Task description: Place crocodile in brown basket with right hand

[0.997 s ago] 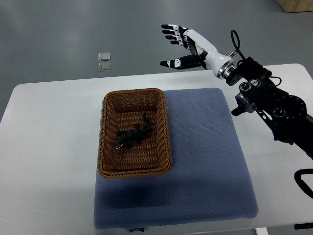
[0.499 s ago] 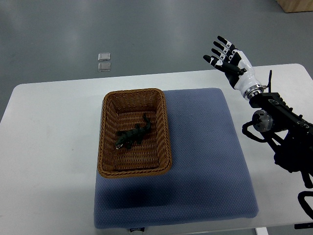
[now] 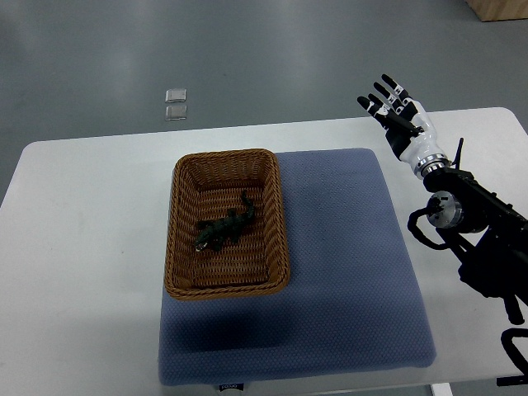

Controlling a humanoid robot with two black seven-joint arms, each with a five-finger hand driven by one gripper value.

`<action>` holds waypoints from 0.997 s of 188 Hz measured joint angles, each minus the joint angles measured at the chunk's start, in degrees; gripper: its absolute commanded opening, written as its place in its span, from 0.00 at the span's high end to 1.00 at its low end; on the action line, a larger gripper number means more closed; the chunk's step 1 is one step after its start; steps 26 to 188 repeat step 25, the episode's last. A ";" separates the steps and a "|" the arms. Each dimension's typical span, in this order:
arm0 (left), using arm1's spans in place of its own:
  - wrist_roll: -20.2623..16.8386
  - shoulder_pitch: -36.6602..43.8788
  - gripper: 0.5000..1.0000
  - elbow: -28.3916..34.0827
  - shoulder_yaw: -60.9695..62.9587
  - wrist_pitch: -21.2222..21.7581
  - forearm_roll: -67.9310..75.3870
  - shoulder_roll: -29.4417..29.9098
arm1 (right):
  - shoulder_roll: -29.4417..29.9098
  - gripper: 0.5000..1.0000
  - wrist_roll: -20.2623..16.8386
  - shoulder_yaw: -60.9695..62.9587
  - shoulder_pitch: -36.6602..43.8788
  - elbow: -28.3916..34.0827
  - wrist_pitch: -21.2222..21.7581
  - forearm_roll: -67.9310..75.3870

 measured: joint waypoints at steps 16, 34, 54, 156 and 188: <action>0.00 0.00 0.00 0.00 0.00 0.00 0.00 0.00 | -0.01 0.17 0.00 -0.03 0.03 -0.05 -0.23 0.00; 0.00 0.00 0.00 0.00 0.00 0.00 0.00 0.00 | -0.01 0.17 0.00 -0.04 0.04 -0.05 -0.45 0.00; 0.00 0.00 0.00 0.00 0.00 0.00 0.00 0.00 | -0.01 0.17 0.00 -0.04 0.04 -0.05 -0.45 0.00; 0.00 0.00 0.00 0.00 0.00 0.00 0.00 0.00 | -0.01 0.17 0.00 -0.04 0.04 -0.05 -0.45 0.00; 0.00 0.00 0.00 0.00 0.00 0.00 0.00 0.00 | -0.01 0.17 0.00 -0.04 0.04 -0.05 -0.45 0.00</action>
